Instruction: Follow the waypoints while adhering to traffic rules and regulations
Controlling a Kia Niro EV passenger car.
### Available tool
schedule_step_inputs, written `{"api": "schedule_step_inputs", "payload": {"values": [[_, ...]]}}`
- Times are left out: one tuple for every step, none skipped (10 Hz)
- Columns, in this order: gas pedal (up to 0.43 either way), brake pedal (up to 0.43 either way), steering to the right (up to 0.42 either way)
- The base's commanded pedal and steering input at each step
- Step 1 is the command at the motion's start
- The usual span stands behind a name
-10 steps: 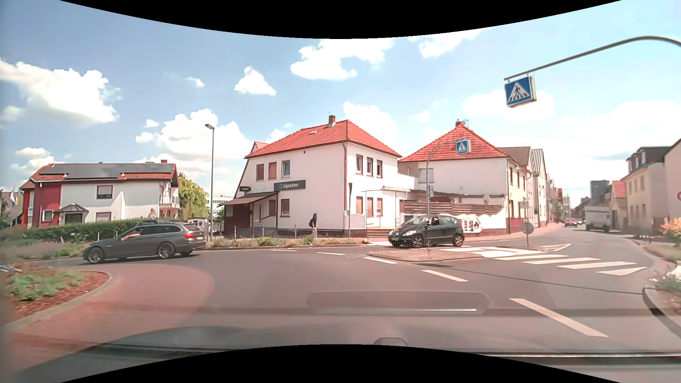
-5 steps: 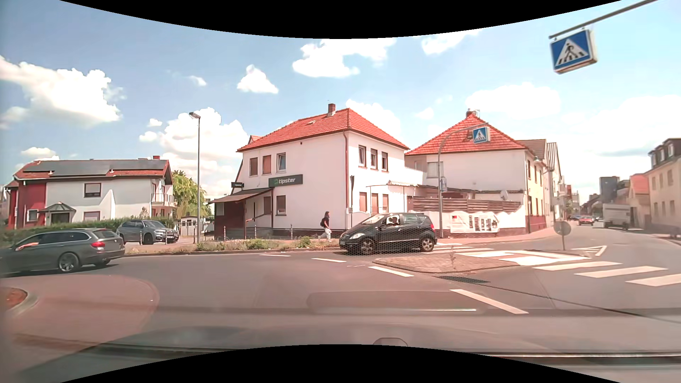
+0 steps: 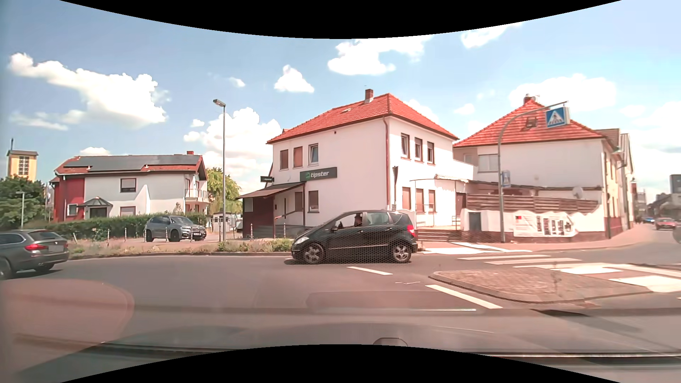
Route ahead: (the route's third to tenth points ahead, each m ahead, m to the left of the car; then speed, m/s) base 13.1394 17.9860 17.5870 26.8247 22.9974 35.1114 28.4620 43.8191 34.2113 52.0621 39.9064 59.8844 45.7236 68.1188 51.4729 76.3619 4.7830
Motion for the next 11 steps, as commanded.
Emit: {"api": "schedule_step_inputs", "payload": {"values": [[0.028,0.000,-0.275],[0.028,0.000,-0.280],[0.028,0.000,-0.281],[0.000,0.000,-0.280],[0.000,0.000,-0.283],[0.000,0.000,-0.288],[0.000,0.000,-0.296],[0.000,0.006,-0.306],[0.000,0.037,-0.310],[0.000,0.116,-0.319],[0.000,0.171,-0.324]]}}
